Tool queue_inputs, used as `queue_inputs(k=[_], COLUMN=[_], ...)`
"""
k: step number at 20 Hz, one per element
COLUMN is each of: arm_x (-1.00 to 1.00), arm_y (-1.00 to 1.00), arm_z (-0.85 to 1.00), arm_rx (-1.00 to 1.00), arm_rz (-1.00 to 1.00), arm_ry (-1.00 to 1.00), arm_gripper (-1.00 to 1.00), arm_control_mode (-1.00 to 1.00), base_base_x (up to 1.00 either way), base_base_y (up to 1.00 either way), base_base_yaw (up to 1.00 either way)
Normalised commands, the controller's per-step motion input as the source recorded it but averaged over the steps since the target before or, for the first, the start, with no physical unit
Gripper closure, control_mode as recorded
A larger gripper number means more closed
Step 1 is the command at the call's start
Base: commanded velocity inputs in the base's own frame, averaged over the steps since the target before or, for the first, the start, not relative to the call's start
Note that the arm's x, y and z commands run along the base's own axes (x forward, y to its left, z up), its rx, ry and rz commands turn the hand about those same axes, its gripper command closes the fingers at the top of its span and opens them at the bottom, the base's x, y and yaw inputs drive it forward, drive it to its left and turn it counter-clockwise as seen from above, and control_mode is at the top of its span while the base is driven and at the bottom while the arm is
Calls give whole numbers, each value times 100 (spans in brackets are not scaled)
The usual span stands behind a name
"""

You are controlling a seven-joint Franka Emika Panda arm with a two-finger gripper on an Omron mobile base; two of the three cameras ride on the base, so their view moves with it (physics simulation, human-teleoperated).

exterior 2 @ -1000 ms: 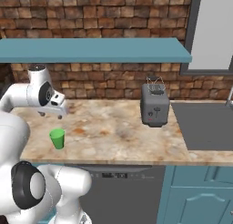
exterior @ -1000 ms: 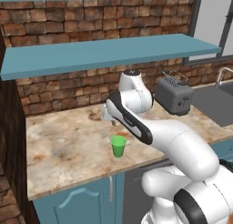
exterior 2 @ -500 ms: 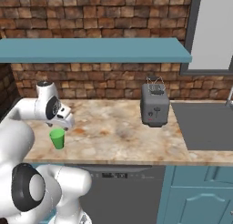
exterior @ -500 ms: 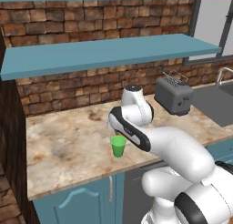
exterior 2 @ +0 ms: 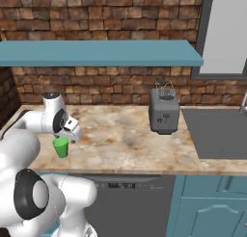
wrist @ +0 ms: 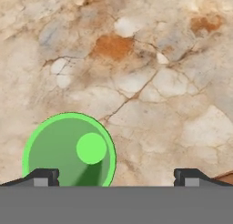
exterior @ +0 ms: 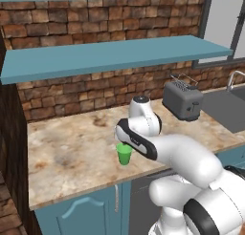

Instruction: Place the pitcher and cup on the dining counter for serving.

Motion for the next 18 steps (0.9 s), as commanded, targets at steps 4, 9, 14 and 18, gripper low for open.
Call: queue_inputs(k=[4,9,14,18], arm_x=[2,9,3,0], arm_y=[0,0,0,0], arm_z=[-13,-20,-24,-27], arm_rx=[0,0,0,0], arm_rz=[0,0,0,0], arm_ry=[5,5,5,3], arm_gripper=[-100,-100,-100,-100], arm_control_mode=[-100,-100,-100,-100], base_base_x=[0,0,0,0], base_base_y=[0,0,0,0], base_base_yaw=[0,0,0,0])
